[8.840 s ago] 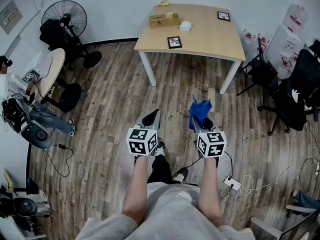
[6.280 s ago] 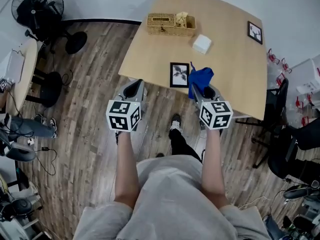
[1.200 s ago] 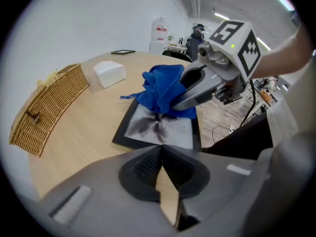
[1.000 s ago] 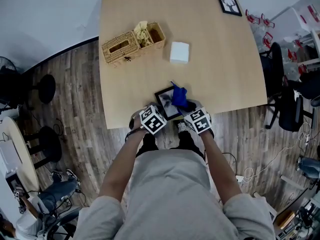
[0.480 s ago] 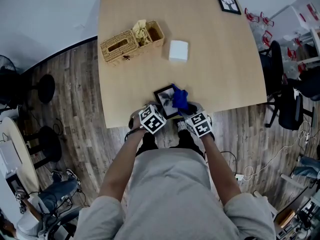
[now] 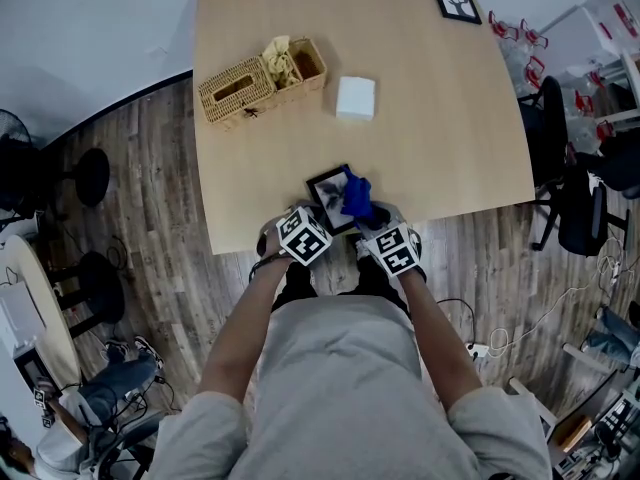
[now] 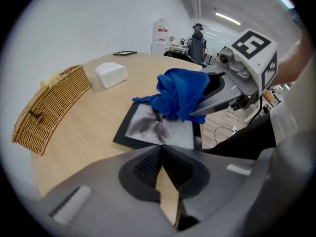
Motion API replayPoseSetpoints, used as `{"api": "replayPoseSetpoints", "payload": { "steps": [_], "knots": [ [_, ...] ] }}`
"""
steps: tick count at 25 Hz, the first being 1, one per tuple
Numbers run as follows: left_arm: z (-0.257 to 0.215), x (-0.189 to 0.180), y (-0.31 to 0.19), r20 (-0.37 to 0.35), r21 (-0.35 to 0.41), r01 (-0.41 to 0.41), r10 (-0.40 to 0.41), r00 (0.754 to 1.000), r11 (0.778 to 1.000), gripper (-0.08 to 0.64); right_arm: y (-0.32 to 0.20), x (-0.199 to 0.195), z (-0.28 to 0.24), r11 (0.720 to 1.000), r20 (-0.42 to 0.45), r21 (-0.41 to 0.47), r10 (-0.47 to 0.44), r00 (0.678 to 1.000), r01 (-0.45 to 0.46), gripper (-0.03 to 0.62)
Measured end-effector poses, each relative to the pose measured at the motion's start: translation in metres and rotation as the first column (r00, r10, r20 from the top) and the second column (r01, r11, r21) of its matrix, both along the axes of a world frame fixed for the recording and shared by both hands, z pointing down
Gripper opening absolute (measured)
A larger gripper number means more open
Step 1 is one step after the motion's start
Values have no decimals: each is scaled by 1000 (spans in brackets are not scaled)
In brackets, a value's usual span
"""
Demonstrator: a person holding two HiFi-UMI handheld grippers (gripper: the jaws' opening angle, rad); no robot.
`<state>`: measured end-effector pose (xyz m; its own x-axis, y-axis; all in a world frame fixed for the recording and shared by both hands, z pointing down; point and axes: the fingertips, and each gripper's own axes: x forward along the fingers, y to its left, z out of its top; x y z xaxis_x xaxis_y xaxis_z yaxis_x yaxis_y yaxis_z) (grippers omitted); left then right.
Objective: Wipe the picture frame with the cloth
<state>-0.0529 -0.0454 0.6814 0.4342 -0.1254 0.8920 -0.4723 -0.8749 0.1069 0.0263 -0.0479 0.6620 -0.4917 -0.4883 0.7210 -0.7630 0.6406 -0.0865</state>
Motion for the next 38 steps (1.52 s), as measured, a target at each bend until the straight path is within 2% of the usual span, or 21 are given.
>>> {"api": "replayPoseSetpoints", "payload": {
  "steps": [3,10,15,38],
  "knots": [
    [0,0,0,0,2,3,-3,1000,1000,54,4,-2,9,1000,8,5,-1,1000,1,112],
    [0,1,1,2,0,-1,1,1000,1000,54,19,-28,10,997,-2,2,-72,997,72,110],
    [0,1,2,1,1,-4,4,1000,1000,53,19,-30,12,997,3,-8,-75,997,75,110],
    [0,0,1,-10,6,25,-25,1000,1000,52,-16,-43,13,992,-43,-38,-120,992,118,111]
  ]
}}
